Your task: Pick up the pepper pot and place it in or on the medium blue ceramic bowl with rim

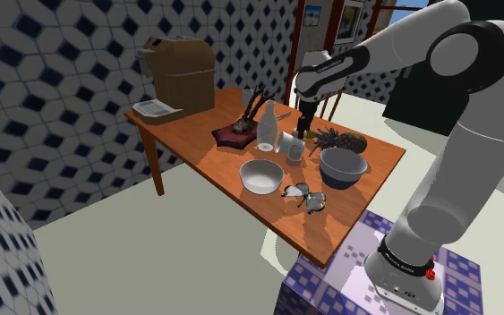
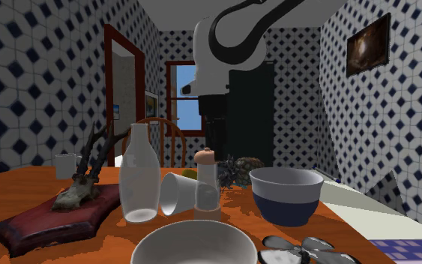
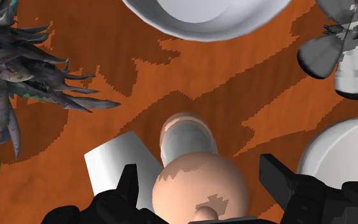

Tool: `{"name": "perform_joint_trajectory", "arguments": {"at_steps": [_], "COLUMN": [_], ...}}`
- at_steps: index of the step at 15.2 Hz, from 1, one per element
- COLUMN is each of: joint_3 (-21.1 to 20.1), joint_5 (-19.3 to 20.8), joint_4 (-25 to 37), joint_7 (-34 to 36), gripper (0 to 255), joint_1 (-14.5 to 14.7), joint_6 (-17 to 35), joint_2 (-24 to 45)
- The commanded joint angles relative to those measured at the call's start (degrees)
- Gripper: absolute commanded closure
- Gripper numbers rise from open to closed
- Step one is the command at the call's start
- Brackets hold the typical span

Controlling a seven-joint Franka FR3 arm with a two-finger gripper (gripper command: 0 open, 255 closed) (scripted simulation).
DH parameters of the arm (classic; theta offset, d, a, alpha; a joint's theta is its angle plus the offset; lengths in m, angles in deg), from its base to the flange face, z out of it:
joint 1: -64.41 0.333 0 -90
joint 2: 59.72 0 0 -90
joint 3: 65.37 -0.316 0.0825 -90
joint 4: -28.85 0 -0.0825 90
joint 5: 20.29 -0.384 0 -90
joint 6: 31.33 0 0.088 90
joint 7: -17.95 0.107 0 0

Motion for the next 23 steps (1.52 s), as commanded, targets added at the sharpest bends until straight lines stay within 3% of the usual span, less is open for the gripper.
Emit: {"name": "perform_joint_trajectory", "arguments": {"at_steps": [1,6,7,16,23], "joint_3": [-0.01,-0.01,-0.01,-0.01,-0.11], "joint_5": [-0.04,-0.04,-0.04,-0.04,0.59], "joint_4": [-0.12,-0.11,-0.11,-0.12,3.04], "joint_7": [0.01,0.01,0.01,0.01,0.29], "gripper": [0,0,255,255,255], "joint_1": [0.01,0.01,0.01,0.01,0.14], "joint_6": [0.25,0.24,0.24,0.25,-5.00], "joint_2": [0.11,0.10,0.10,0.11,-2.07]}}
